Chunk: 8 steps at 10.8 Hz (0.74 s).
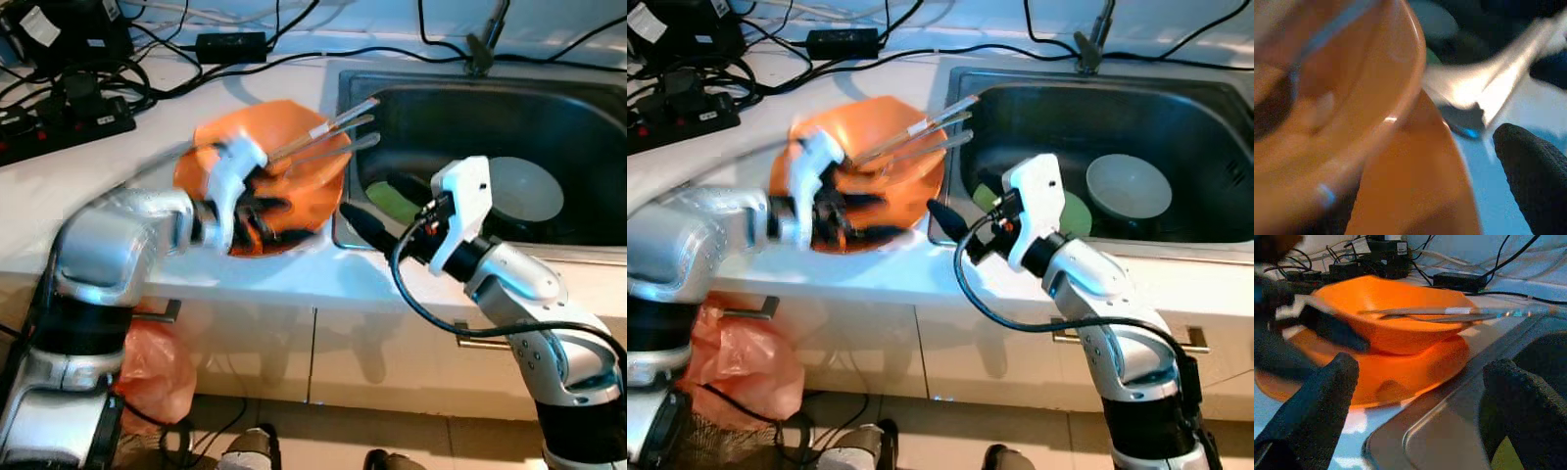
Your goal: Kitchen organization
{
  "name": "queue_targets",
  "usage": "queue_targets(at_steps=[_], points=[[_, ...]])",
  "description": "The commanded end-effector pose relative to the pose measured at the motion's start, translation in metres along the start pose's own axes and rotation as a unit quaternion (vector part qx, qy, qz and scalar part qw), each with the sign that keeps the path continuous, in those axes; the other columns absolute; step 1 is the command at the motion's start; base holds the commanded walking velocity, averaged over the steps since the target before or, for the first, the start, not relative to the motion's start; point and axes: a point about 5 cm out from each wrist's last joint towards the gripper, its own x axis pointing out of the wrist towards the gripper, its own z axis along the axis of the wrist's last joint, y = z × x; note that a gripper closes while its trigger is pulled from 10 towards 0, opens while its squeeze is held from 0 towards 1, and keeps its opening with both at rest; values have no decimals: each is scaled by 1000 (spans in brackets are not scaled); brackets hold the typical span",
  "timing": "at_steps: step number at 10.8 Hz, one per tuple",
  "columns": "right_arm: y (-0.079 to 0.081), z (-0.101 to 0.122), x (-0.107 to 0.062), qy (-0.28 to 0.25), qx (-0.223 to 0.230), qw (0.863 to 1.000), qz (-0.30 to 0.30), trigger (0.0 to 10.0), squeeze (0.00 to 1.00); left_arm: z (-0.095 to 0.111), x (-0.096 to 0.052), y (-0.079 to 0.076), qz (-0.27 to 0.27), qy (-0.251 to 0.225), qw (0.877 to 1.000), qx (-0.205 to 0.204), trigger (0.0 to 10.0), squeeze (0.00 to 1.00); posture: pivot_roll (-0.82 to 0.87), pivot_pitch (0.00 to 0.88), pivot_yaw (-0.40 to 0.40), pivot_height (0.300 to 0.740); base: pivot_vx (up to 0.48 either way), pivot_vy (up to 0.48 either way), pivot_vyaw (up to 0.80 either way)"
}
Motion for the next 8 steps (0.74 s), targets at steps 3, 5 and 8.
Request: queue_targets(at_steps=[3, 5, 8], points=[[-3, 1, 3, -2, -9, 1000, 6, 10000, 0, 23, -15, -12, -18, -21, 999, 36, 10000, 0, 101, 93, -3, 740, 0, 0, 0], [-7, 2, 6, -3, -13, 1000, 6, 10000, 0, 37, -24, -22, -56, -42, 997, 24, 10000, 0, 107, 85, -14, 740, 0, 0, 0], [-9, 4, 8, -7, -18, 1000, 9, 10000, 0, 24, -29, -24, -45, -34, 998, 6, 10000, 0, 112, 76, -21, 740, 0, 0, 0]])
